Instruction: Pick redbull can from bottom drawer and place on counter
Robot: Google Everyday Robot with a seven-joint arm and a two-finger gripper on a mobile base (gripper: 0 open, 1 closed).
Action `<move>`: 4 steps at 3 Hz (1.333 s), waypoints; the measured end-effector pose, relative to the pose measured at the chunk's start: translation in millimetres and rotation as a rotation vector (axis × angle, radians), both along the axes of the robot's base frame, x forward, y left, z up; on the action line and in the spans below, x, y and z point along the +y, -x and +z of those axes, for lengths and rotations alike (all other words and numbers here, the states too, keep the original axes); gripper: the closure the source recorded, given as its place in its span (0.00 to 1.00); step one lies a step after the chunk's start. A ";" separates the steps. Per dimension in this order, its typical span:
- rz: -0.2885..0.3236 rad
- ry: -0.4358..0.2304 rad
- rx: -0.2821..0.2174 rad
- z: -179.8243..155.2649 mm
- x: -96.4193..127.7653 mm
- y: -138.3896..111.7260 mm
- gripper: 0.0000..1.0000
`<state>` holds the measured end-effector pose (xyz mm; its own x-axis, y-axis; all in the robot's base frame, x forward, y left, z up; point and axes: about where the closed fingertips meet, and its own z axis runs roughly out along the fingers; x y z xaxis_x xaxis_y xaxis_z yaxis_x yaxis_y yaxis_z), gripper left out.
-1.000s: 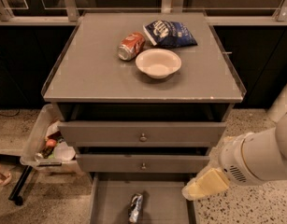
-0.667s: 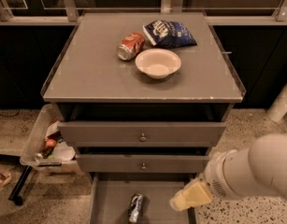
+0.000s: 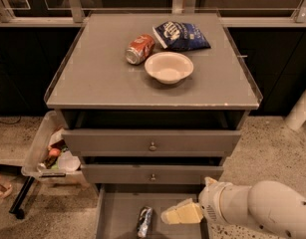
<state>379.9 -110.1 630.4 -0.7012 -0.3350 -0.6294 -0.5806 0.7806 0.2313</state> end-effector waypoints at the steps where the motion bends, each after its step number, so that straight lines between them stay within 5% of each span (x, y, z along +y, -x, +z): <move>1: 0.040 -0.027 -0.010 -24.1 4.9 1.0 0.00; 2: 0.005 0.009 -0.003 -25.7 12.3 13.9 0.00; 3: -0.034 0.034 -0.067 -53.4 9.5 23.8 0.00; 4: -0.078 -0.010 -0.185 -75.1 -5.5 6.7 0.00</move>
Offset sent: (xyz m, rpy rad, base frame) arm -0.0122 0.0105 -0.0209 -0.0757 -0.0605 -0.1177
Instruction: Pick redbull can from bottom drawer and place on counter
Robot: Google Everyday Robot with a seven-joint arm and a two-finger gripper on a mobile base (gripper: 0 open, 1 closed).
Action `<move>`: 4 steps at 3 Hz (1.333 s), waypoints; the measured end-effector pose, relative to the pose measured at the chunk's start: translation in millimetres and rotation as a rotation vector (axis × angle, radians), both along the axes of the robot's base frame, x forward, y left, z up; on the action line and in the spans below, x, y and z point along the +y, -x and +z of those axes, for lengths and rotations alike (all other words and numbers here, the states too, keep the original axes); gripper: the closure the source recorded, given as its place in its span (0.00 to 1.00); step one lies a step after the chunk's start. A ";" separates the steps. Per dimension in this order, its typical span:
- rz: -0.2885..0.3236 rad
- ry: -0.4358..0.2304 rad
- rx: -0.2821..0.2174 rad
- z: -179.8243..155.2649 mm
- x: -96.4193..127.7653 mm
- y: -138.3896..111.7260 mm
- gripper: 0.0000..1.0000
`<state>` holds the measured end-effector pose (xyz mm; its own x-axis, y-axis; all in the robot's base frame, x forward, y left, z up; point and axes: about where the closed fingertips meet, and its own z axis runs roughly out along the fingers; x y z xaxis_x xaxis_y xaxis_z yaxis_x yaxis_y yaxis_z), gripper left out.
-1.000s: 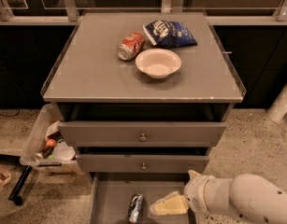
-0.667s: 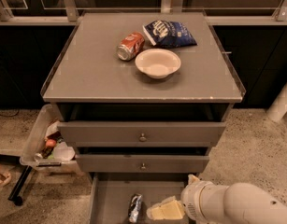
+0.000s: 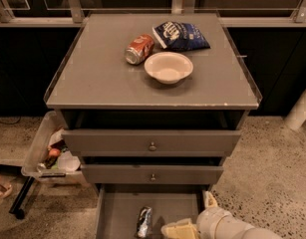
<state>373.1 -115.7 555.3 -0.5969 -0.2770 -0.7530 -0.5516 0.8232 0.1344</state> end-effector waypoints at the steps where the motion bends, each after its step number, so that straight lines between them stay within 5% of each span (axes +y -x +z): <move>1: -0.012 -0.064 -0.082 -11.4 -24.0 -33.1 0.00; 2: 0.005 -0.203 0.019 -69.0 -14.0 -35.5 0.00; 3: 0.004 -0.272 0.058 -91.6 2.9 -27.1 0.00; 4: 0.004 -0.272 0.058 -91.9 3.0 -27.1 0.00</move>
Offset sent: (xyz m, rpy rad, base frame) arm 0.0368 0.0212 -0.1632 0.4327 0.2043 0.0611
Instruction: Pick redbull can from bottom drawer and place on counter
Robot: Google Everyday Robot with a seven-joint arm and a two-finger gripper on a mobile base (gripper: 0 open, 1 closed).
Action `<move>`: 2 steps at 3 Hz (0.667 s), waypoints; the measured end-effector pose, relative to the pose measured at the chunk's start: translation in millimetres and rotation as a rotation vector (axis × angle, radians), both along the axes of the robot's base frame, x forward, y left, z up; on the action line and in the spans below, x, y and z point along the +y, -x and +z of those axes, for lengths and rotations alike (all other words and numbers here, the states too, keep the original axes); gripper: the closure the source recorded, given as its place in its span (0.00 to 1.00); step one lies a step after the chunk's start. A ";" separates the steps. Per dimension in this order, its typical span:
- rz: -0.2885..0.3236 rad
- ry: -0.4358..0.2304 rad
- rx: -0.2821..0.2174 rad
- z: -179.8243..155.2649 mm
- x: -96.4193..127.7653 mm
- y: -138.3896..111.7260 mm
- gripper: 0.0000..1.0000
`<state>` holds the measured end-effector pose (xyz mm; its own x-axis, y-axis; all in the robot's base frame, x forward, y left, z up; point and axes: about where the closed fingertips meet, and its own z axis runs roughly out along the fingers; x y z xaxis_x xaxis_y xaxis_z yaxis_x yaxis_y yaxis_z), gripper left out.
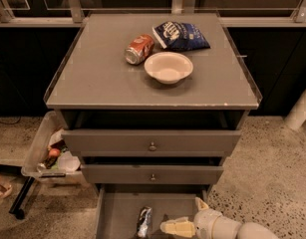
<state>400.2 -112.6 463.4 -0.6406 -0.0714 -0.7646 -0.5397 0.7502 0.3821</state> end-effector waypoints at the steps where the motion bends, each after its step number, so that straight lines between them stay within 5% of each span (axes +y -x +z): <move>1: -0.047 -0.072 0.089 -46.2 17.5 8.7 0.00; 2: -0.106 -0.130 0.174 -118.8 57.4 32.6 0.00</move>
Offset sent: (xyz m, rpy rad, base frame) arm -0.0430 0.0847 -0.2230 0.1585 0.2305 -0.3135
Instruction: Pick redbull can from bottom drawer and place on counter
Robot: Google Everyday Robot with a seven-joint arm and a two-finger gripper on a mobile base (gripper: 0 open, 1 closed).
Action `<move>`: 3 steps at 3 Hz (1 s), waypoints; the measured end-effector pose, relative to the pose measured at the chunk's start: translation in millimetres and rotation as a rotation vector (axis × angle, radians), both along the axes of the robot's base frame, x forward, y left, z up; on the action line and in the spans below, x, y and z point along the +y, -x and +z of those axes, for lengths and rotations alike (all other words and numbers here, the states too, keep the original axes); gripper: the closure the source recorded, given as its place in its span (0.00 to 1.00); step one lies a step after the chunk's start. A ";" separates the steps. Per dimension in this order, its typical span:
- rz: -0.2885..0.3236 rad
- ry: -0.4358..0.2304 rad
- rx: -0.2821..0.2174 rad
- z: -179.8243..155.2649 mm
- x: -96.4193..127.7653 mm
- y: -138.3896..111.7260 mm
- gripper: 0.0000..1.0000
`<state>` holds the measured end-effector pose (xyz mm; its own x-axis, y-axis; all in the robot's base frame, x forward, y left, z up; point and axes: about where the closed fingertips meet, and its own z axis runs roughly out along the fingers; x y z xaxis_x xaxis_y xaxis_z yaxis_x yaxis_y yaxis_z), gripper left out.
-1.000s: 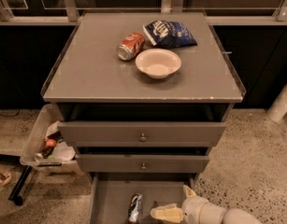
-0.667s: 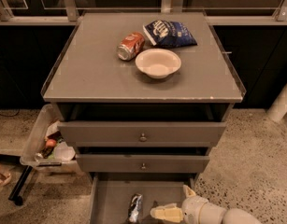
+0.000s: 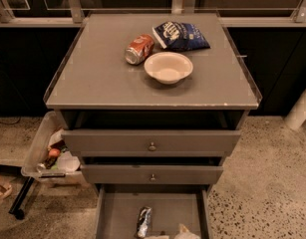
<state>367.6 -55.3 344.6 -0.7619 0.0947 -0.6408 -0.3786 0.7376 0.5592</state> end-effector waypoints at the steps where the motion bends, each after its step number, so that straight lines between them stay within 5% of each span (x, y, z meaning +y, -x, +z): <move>1: -0.064 -0.022 0.022 -20.2 8.1 1.7 0.00; 2: -0.064 -0.022 0.022 -20.2 8.1 1.7 0.00; 3: -0.004 0.032 -0.083 -19.7 11.5 -22.1 0.00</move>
Offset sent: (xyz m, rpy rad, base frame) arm -0.0017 0.0079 -0.0201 0.0219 0.0216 -0.0634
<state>389.6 -43.8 324.9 -0.7053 0.0762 -0.7048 -0.4196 0.7565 0.5017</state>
